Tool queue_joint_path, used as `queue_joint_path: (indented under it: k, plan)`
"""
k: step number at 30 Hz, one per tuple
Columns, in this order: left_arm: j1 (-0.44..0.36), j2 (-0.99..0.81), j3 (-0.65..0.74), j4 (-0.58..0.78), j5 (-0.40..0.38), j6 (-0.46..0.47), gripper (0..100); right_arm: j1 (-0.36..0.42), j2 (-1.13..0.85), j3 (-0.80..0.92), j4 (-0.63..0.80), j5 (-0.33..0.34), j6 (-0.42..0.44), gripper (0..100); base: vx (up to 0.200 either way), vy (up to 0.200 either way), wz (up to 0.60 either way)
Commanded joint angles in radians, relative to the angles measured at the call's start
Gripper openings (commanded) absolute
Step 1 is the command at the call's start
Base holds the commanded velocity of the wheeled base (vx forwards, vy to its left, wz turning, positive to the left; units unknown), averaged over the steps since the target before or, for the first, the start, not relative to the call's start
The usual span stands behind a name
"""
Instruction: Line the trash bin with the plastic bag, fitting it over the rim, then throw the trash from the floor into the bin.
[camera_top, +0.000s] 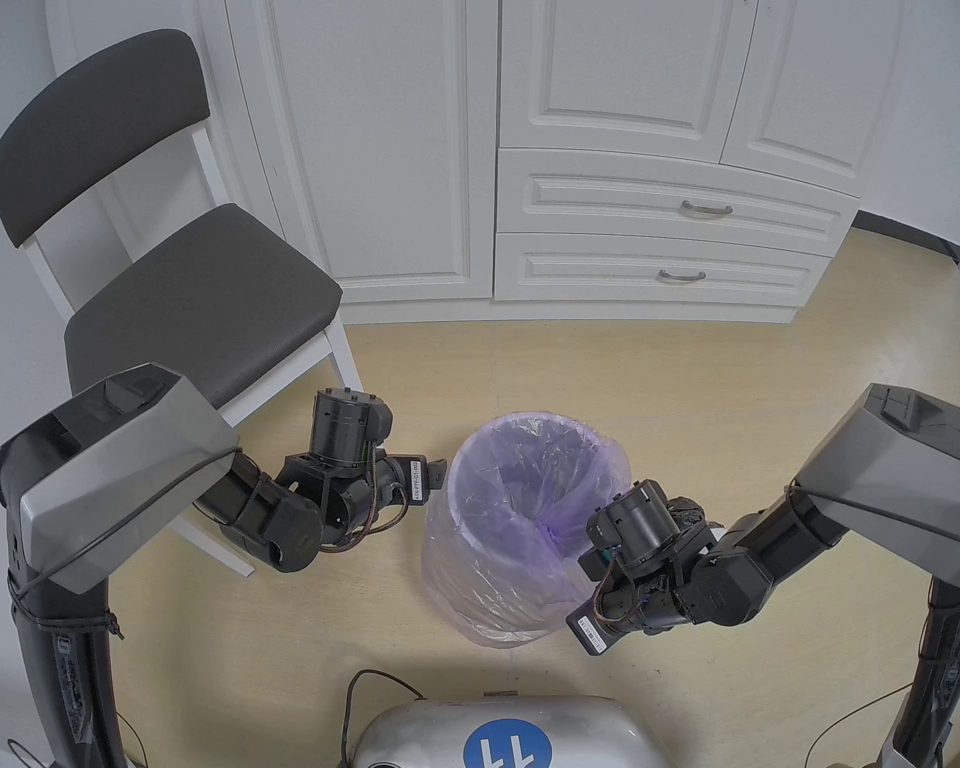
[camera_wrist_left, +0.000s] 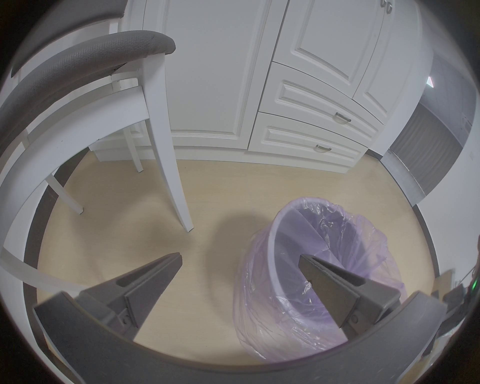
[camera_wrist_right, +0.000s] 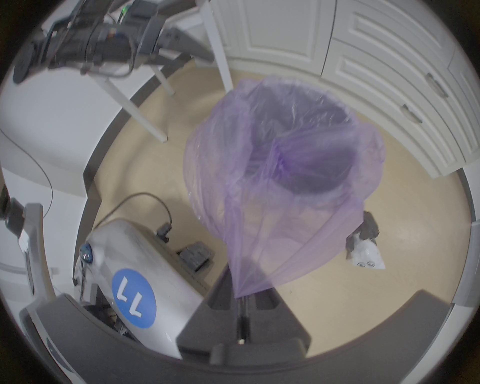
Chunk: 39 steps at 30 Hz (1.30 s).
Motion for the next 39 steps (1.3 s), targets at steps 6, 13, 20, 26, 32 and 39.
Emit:
queue_joint_path:
  k: [6,13,20,26,32,39]
  plan:
    - [-0.005,-0.024,0.018,-0.002,0.0,-0.002,100,0.006,-0.106,0.098,-0.025,0.076,-0.014,0,0.0,0.0,0.0]
    - [-0.005,-0.028,0.02,-0.002,0.0,-0.001,100,-0.006,-0.153,0.151,-0.026,0.152,-0.114,0,0.0,0.0,0.0]
    - [-0.028,-0.03,0.031,-0.002,0.0,-0.002,100,-0.042,-0.106,0.13,-0.075,0.152,-0.118,0,0.0,0.0,0.0]
    - [-0.033,-0.036,0.034,-0.014,0.0,-0.001,100,-0.085,-0.081,0.111,-0.126,0.152,-0.117,0,0.0,0.0,0.0]
    - [-0.033,-0.036,0.04,-0.023,0.0,-0.001,100,-0.086,-0.092,0.108,-0.138,0.149,-0.098,100,0.0,0.0,0.0]
    - [-0.033,-0.047,0.044,-0.023,0.0,0.001,100,-0.103,-0.188,0.127,-0.131,0.155,-0.091,100,0.0,0.0,0.0]
